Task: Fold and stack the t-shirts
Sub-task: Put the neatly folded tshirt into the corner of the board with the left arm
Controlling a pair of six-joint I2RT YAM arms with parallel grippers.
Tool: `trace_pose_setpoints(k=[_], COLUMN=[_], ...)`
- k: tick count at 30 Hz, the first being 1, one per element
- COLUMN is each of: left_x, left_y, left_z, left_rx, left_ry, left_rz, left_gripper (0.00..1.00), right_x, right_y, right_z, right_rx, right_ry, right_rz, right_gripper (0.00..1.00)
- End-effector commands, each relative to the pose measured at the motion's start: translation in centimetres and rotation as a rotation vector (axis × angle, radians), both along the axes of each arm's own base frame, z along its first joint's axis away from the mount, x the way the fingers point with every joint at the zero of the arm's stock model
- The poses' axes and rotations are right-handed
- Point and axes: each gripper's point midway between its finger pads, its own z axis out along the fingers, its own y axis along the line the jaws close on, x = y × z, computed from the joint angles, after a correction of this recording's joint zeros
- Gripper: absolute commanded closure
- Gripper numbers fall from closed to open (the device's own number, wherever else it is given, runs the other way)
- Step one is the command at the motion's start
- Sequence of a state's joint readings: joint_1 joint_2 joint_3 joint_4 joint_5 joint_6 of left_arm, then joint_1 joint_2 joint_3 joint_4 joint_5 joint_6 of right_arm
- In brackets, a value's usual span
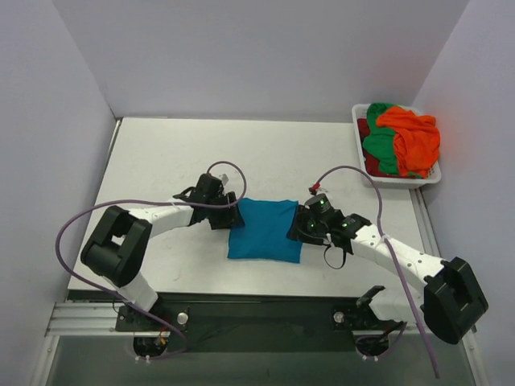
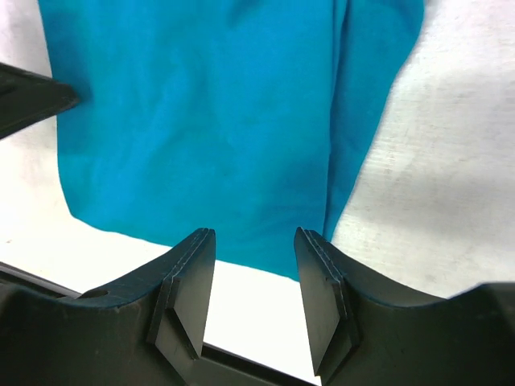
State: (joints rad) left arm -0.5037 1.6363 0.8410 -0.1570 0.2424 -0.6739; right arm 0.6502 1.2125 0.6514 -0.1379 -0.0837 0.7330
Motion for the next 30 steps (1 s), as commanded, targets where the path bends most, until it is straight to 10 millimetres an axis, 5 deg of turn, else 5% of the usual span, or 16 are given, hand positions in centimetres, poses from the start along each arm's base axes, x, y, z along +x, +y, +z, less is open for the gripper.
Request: trace_pose_setpoints(k=[1,4,5,8,13,15,17,20,21,23,24,28,30], left_x=[-0.7,-1.3,-1.3,-0.2,3.3,5.4,5.3,5.9,6.1,4.2,3.4,-1.0,-2.9], left_y=[-0.3,-1.0,-1.2,-1.3,1.4,4.7,7.5,13.9,17.9,20.7,23.9,28.7,29.6], left_z=[-2.3,-3.7,-3.9,-3.6,-0.9,0.7,0.7,1.9,2.9,2.2,3.0,2.4,2.3], left_rx=[0.097,0.099,0.092,0.066,-0.084,-0.154,-0.184,-0.231,-0.25,-0.272,-0.285,-0.289,-0.276], left_ry=[0.023,0.05,0.064,0.071,0.057,0.036,0.061,0.036,0.004,0.026,-0.003,-0.01,-0.027], left_rz=[-0.03,-0.026,-0.009,0.058,0.27,0.412,0.514,0.712,0.83,0.939,1.051,1.29,1.359], left_gripper=[0.41,0.62,0.8,1.0,1.0,1.0,1.0,1.0,1.0,1.0,1.0,1.0,1.0], right_x=[0.2,0.2,0.3,0.3,0.4,0.3,0.3,0.5,0.4,0.7,0.7,0.8,0.8], right_y=[-1.1,-1.6,-1.6,-1.8,-2.5,-2.5,-2.6,-2.4,-2.3,-2.1,-2.0,-1.5,-1.1], right_z=[1.2,1.5,1.6,1.9,2.0,1.9,1.9,2.0,1.9,2.2,2.2,2.3,2.2], right_rx=[-0.017,-0.013,-0.009,-0.007,-0.022,-0.027,-0.027,-0.026,-0.026,-0.025,-0.027,-0.031,-0.038], right_ry=[-0.027,-0.033,-0.034,-0.036,-0.037,-0.03,-0.027,-0.024,-0.018,-0.023,-0.019,-0.011,-0.002], right_rz=[-0.028,-0.038,-0.039,-0.041,-0.052,-0.049,-0.049,-0.041,-0.033,-0.027,-0.019,0.001,0.014], right_gripper=[0.55,0.55,0.55,0.55,0.55,0.55,0.55,0.55,0.55,0.55,0.55,0.55,0.55])
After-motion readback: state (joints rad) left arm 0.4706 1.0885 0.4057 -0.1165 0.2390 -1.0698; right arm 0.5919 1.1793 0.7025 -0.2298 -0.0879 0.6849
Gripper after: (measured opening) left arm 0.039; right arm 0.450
